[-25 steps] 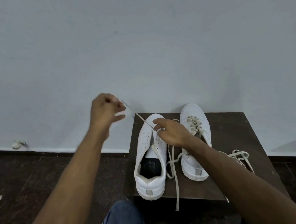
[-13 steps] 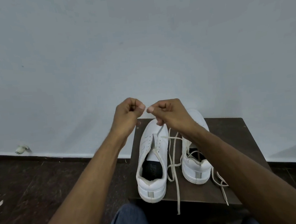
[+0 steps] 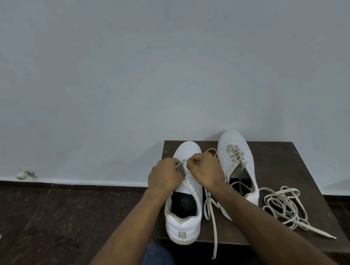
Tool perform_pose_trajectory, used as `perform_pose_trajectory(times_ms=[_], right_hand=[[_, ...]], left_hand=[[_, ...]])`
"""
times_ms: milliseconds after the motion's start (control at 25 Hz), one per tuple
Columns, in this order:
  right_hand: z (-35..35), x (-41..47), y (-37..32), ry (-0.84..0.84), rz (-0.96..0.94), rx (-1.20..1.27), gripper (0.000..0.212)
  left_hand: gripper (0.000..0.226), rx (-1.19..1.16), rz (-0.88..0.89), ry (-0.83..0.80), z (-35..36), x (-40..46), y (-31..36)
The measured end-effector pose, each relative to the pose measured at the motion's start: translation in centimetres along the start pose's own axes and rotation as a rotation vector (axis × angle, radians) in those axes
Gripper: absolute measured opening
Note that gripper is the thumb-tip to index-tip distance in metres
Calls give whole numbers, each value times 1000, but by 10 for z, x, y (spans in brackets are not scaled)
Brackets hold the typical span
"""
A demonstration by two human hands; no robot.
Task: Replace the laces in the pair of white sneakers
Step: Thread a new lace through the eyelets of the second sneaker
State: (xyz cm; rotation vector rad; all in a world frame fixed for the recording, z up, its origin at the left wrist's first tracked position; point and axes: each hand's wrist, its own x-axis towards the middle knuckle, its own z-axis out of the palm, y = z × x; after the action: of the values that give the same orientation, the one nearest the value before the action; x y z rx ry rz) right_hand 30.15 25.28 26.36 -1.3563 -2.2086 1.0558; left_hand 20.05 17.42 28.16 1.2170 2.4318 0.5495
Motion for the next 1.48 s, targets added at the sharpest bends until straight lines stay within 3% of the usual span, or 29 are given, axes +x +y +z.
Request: perform_pose_trajectory(times_ms=[200, 480, 760, 880, 1080, 1160, 1240, 1320, 1400, 1480], right_hand=[[13, -5, -6, 81, 66, 31, 19], [22, -7, -8, 98, 80, -65, 22], [22, -4, -10, 45, -7, -182, 23], [16, -8, -15, -2, -39, -249, 22], [16, -63, -7, 145, -384, -309, 32], [17, -85, 0, 170, -522, -330, 28], [18, -97, 6, 86, -590, -422, 39], [19, -102, 12, -31, -609, -532, 55], [20, -104, 13, -72, -611, -594, 61], [20, -105, 9, -89, -583, -607, 62]], left_hand=[[22, -393, -99, -7, -2, 5, -16], [21, -607, -164, -45, 5, 11, -27], [25, -565, -156, -110, 0, 23, -28], [11, -390, -116, -70, 1, 28, -22], [15, -134, -123, 116, 12, 29, -16], [16, -508, -217, 204, 8, 27, -15], [20, -1070, -354, 264, -13, 27, -7], [24, -1459, -394, 284, -47, 30, 6], [27, -1658, -356, 281, -85, 30, 24], [30, -1692, -311, 276, -116, 23, 43]])
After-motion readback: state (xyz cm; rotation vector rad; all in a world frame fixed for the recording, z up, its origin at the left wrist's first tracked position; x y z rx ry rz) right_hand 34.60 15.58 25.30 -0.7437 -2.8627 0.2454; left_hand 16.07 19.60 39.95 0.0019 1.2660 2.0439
